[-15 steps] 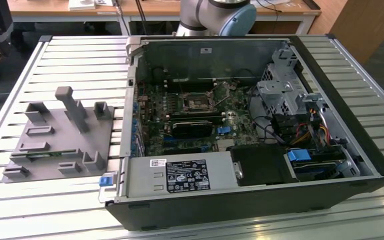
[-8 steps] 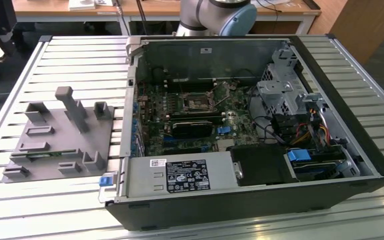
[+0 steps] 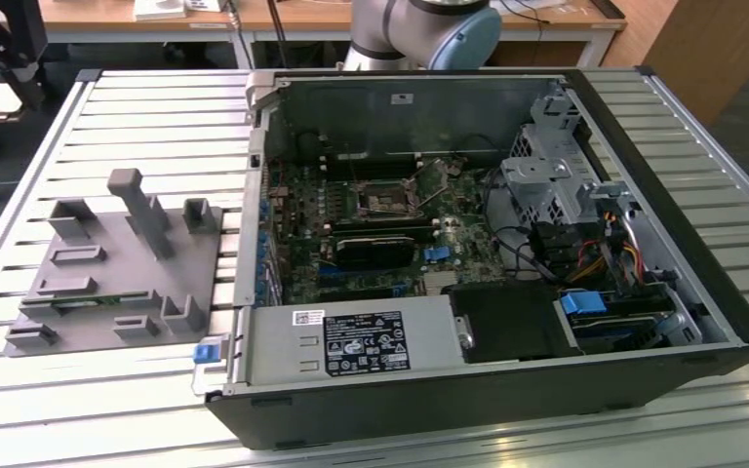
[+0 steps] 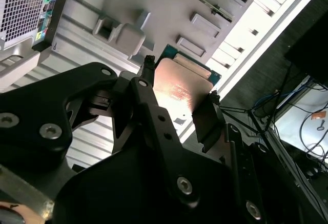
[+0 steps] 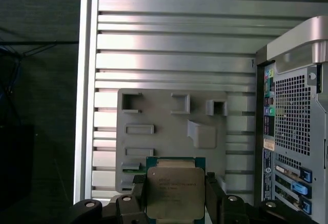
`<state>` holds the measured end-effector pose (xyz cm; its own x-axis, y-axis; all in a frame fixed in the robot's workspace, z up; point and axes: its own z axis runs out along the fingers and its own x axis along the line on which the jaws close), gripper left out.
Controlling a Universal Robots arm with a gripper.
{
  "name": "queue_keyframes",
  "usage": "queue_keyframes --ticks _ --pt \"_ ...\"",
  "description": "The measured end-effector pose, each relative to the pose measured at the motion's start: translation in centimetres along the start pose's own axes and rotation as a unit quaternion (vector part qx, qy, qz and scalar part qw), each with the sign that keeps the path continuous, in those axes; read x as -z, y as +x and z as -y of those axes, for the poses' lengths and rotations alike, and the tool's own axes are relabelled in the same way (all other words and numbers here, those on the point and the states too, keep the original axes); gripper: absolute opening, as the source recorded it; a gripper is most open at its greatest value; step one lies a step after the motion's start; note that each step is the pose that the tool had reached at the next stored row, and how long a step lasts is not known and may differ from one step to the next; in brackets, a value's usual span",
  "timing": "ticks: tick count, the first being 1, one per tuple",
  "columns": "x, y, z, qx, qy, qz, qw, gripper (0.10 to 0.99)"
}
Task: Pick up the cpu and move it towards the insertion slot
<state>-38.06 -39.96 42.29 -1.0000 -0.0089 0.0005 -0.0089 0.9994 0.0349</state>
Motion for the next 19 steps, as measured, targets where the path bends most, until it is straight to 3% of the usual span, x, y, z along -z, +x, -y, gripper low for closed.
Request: queue_keyframes --ticks 19 --pt "0.00 -1.92 0.00 0.000 0.0000 0.0000 1.0000 0.541"
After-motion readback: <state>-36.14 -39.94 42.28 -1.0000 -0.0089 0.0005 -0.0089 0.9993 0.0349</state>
